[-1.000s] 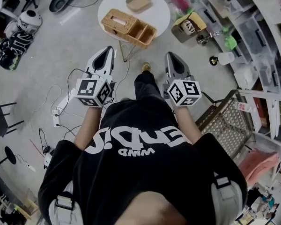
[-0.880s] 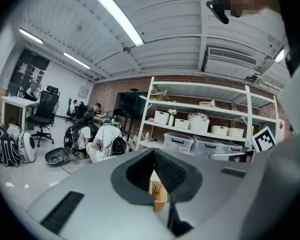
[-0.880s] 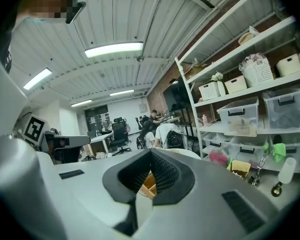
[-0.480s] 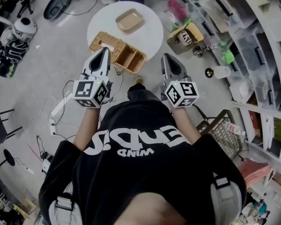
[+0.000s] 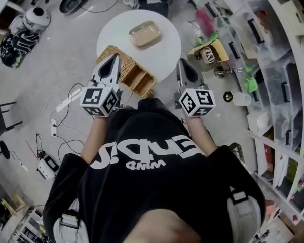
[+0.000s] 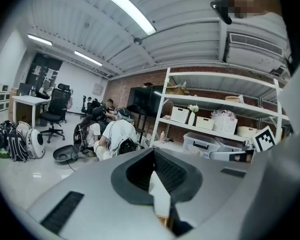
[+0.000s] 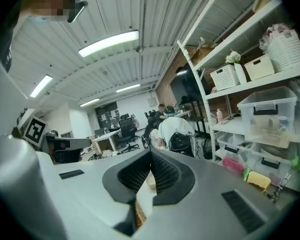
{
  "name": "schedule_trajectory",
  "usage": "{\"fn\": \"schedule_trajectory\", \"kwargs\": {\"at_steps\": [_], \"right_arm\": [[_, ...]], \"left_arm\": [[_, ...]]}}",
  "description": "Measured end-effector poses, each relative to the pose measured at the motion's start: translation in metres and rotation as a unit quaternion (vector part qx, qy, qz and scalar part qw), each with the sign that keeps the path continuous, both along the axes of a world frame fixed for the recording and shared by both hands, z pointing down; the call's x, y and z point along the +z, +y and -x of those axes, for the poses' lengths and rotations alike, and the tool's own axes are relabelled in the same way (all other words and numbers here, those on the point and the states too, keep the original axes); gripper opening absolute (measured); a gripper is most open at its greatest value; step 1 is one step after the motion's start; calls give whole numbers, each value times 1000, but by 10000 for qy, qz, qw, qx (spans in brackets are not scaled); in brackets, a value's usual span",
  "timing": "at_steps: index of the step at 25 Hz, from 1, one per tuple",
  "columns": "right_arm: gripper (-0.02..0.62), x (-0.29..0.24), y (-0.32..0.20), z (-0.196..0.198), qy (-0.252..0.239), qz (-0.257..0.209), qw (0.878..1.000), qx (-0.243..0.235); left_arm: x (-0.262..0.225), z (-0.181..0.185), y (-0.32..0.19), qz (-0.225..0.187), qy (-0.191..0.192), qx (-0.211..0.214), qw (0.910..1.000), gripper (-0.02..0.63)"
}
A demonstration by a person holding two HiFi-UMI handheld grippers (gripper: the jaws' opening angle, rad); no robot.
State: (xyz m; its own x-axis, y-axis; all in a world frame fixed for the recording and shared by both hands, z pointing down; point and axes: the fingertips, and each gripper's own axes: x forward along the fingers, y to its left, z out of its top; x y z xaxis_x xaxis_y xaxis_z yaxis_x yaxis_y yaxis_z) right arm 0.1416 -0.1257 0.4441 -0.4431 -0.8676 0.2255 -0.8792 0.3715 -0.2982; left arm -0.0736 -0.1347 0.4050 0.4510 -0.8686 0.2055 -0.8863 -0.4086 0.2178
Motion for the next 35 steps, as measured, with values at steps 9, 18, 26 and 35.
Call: {"fn": "schedule_trajectory", "kwargs": {"at_steps": [9, 18, 26, 35], "right_arm": [[-2, -2, -37, 16, -35, 14, 9999, -164], [107, 0, -48, 22, -56, 107, 9999, -61], [302, 7, -71, 32, -298, 180, 9994, -74], [318, 67, -120, 33, -389, 767, 9963, 5]], "left_arm": [[-12, 4, -26, -109, -98, 3, 9999, -2], [-6, -6, -54, -99, -35, 382, 9992, -2], [0, -6, -70, -33, -9, 482, 9988, -2], [12, -1, -86, 110, -7, 436, 9990, -2]]}}
